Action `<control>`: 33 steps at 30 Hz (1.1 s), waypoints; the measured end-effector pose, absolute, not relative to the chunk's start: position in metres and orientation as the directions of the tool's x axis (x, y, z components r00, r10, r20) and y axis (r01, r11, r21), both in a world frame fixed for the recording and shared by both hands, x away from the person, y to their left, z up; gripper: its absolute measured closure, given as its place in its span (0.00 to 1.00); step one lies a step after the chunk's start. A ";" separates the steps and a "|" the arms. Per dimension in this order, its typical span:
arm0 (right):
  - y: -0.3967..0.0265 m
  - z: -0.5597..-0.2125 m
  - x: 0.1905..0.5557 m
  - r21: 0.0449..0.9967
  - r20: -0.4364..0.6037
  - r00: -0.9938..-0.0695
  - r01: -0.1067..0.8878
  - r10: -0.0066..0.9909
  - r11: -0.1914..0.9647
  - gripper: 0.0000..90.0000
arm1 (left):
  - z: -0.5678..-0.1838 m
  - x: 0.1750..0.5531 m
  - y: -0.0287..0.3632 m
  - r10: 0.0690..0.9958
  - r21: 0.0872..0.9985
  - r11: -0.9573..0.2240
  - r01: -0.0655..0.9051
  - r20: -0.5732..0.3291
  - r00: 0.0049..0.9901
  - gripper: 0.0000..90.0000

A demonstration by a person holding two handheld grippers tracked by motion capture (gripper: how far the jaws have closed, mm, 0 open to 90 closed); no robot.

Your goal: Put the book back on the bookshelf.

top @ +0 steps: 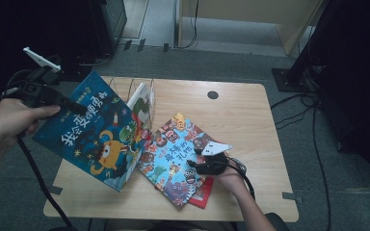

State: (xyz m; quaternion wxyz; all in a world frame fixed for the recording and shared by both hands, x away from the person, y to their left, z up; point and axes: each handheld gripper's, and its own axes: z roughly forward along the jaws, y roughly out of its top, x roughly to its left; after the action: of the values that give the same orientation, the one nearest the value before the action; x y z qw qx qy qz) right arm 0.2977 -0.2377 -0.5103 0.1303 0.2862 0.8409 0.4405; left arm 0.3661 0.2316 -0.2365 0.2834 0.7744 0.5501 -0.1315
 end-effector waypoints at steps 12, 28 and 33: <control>-0.238 -0.510 0.298 0.817 0.028 -0.800 0.364 0.599 0.448 0.52 | -0.235 0.350 0.273 0.819 0.294 -0.182 0.938 -0.482 0.310 0.93; -0.239 -0.511 0.299 0.820 0.029 -0.803 0.360 0.595 0.445 0.52 | -0.242 0.350 0.311 0.859 0.275 -0.108 0.955 -0.458 0.229 0.93; -0.239 -0.511 0.299 0.820 0.029 -0.804 0.359 0.594 0.445 0.52 | -0.248 0.360 0.320 0.865 0.257 -0.075 0.963 -0.463 0.191 0.93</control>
State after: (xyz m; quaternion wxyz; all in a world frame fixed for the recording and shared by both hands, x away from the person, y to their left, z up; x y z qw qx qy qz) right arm 0.2986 -0.2390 -0.5110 0.1327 0.2838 0.8396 0.4437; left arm 0.3601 0.3201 -0.2475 0.2588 0.7269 0.6290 -0.0947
